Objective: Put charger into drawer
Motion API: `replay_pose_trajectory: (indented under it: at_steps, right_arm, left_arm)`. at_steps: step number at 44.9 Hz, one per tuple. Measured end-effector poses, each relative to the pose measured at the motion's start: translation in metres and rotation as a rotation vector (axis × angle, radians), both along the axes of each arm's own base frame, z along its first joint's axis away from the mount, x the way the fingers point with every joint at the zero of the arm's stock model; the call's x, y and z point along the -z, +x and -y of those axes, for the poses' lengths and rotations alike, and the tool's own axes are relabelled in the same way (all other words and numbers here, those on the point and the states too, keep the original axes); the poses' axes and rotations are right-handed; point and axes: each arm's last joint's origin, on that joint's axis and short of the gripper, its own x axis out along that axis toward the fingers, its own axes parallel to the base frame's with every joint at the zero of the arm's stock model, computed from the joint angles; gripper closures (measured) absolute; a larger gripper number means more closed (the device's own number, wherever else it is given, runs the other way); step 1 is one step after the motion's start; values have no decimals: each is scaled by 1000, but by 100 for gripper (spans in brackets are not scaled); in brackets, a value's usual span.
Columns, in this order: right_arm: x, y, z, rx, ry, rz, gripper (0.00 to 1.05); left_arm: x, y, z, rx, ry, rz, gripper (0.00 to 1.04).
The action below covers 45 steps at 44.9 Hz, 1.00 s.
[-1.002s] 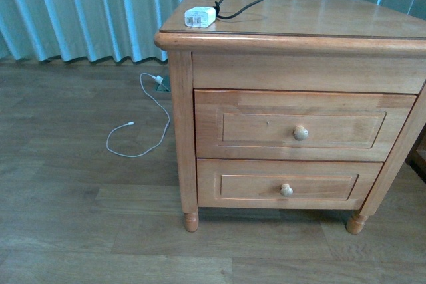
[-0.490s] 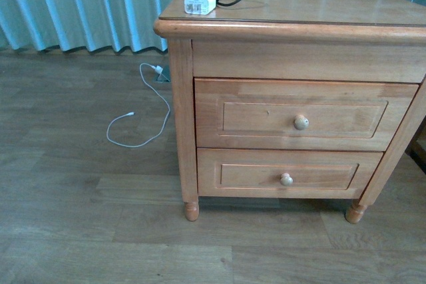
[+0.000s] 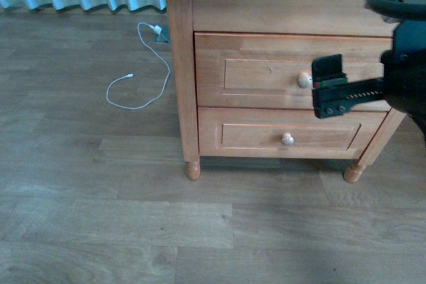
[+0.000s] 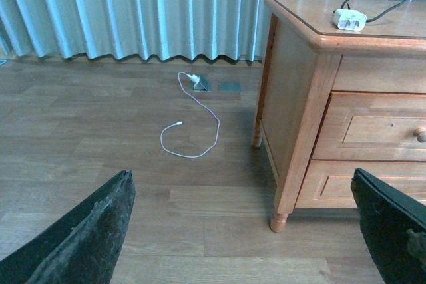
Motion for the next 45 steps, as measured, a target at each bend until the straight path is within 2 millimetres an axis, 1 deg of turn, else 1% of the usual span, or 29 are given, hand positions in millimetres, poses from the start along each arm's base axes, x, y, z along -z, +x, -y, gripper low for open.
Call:
replay_pose_trajectory:
  at_steps: [1,7,12,23,33,34,39,45]
  right_arm:
    - [1,3,-1,0,-1,1,8]
    - [20,35,-16,3,-1,4,8]
    - [35,53,-24,7,-1,4,8]
    - [61,84,-37,16,1,-1,8]
    - [75,105,-40,38,-5,9,8]
    - [88,112,-27,108,-10,7,8]
    - [87,112,-27,106,8,8,8]
    - [80,110,-27,97,23,25,8]
  left_arm:
    - [0,0,0,0,0,0,6]
    - [0,0,0,0,0,0,6]
    - [0,0,0,0,0,0,6]
    - [0,0,0,0,0,0,6]
    - [0,0,0,0,0,0,6]
    - [0,0,0,0,0,0,6]
    - [0,0,0,0,0,0,6]
    - [0,0,0,0,0,0,6]
